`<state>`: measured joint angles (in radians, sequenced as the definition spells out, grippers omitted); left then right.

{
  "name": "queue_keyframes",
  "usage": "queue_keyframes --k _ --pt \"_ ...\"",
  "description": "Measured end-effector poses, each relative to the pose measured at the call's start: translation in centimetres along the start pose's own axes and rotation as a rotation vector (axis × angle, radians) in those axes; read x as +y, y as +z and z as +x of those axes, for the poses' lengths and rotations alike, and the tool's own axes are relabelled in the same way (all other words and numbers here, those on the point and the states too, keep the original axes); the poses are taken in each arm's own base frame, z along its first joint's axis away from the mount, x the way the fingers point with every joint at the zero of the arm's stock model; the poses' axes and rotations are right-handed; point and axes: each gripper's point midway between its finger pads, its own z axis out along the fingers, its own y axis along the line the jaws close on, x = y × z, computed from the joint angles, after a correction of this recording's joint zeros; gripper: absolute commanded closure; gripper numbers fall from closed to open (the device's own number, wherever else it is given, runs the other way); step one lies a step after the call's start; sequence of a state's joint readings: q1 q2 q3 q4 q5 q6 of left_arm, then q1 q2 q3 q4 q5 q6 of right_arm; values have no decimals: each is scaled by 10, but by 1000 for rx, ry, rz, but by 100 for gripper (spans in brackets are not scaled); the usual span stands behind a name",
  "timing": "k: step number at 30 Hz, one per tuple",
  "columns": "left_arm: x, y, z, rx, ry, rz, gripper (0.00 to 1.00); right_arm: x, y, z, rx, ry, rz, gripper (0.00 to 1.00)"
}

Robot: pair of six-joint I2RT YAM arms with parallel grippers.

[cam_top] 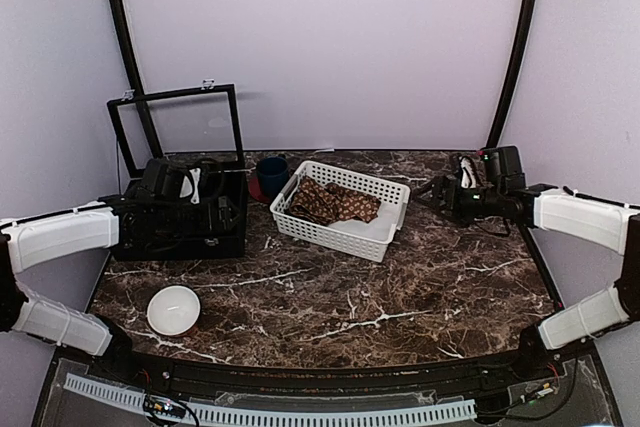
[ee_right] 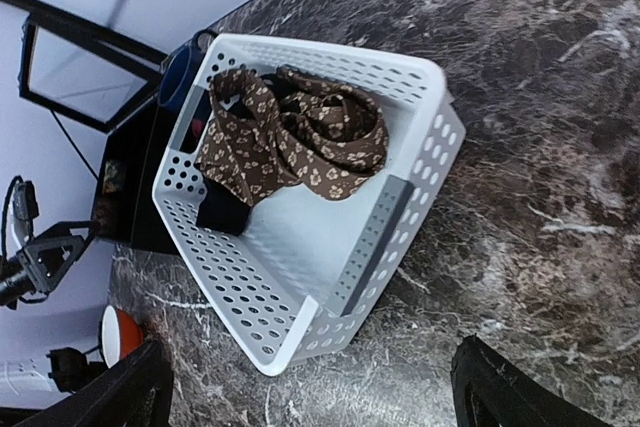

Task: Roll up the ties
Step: Pick up the tie from the bin.

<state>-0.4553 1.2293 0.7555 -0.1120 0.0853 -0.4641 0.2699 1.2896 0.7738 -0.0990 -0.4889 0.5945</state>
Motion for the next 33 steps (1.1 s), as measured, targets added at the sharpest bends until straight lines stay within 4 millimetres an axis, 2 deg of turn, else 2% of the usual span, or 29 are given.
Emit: queue_keyframes --k 4,9,14,16,19,23,27,30,32,33 --pt "-11 6 15 15 31 29 1 22 27 9 64 -95 -11 3" --pt "-22 9 17 -6 53 65 1 62 75 -1 114 -205 -53 2" --pt "-27 10 16 -31 60 87 1 112 135 -17 122 -322 -104 8" --pt "-29 10 14 -41 61 95 1 133 165 -24 119 -366 -120 12" --pt "-32 9 11 -58 61 105 1 149 204 -25 123 -414 -125 17" --pt "-32 9 10 -67 60 108 1 148 251 -19 147 -450 -98 24" --pt "-33 7 7 -80 61 115 1 125 287 -9 180 -458 -29 37" --pt "-35 5 4 -93 62 123 1 106 302 -3 197 -466 26 58" --pt "-36 3 3 -103 62 128 1 95 309 0 209 -461 64 82" --pt "-36 2 3 -105 62 129 1 91 310 1 213 -464 76 89"
